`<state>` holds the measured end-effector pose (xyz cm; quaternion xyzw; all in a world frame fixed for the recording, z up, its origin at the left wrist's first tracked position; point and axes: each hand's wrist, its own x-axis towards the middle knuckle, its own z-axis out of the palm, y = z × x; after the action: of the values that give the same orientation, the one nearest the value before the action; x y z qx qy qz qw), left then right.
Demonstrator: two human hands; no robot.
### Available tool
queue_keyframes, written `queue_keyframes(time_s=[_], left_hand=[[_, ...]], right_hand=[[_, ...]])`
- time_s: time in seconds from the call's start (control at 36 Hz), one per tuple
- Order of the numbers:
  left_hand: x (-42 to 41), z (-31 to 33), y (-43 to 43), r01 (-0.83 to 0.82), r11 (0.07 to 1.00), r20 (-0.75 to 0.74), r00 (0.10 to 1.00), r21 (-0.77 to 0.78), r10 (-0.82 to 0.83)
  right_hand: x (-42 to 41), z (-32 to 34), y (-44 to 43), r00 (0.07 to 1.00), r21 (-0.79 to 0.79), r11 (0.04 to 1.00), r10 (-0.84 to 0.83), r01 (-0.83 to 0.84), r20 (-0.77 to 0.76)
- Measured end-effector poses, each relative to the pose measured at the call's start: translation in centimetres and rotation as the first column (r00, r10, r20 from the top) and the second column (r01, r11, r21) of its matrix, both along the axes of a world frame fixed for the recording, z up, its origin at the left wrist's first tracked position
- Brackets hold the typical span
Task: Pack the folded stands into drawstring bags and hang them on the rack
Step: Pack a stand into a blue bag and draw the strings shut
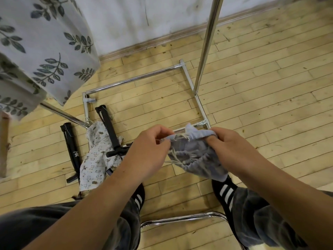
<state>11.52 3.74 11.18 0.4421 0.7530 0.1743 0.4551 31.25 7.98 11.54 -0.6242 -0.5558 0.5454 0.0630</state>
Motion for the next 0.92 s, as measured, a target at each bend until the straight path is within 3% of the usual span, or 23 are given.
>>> queue_keyframes(time_s=[0.11, 0.22, 0.36, 0.42, 0.47, 0.53, 0.92], left_hand=[[-0.2, -0.3, 0.0, -0.043, 0.999, 0.006, 0.999, 0.034, 0.042], [0.0, 0.0, 0.1, -0.212, 0.977, 0.303, 0.931, -0.008, 0.204], [0.4, 0.8, 0.1, -0.116, 0.992, 0.575, 0.809, -0.053, 0.126], [0.3, 0.4, 0.0, -0.038, 0.999, 0.503, 0.864, -0.016, 0.041], [0.2, 0.1, -0.1, 0.031, 0.999, 0.311, 0.950, 0.040, -0.042], [0.0, -0.1, -0.1, 0.027, 0.996, 0.188, 0.981, 0.082, -0.042], [-1.2, -0.3, 0.1, -0.103, 0.974, 0.047, 0.994, 0.201, 0.095]], right_hand=[[0.0, 0.0, 0.1, 1.000, 0.006, 1.000, -0.002, 0.002, 0.007], [-0.3, 0.6, -0.1, 0.998, -0.054, 0.998, 0.016, -0.019, -0.061], [-0.4, 0.9, -0.3, 0.992, -0.094, 0.995, 0.032, -0.044, -0.125], [-0.5, 1.0, -0.2, 0.988, -0.103, 0.994, 0.024, -0.040, -0.150], [-0.6, 1.0, -0.3, 0.990, -0.079, 0.996, 0.027, -0.038, -0.142], [-0.5, 0.6, -0.3, 0.995, -0.045, 0.999, 0.026, -0.030, -0.099], [0.1, -0.4, 0.2, 0.999, 0.128, 0.991, -0.049, 0.048, 0.004]])
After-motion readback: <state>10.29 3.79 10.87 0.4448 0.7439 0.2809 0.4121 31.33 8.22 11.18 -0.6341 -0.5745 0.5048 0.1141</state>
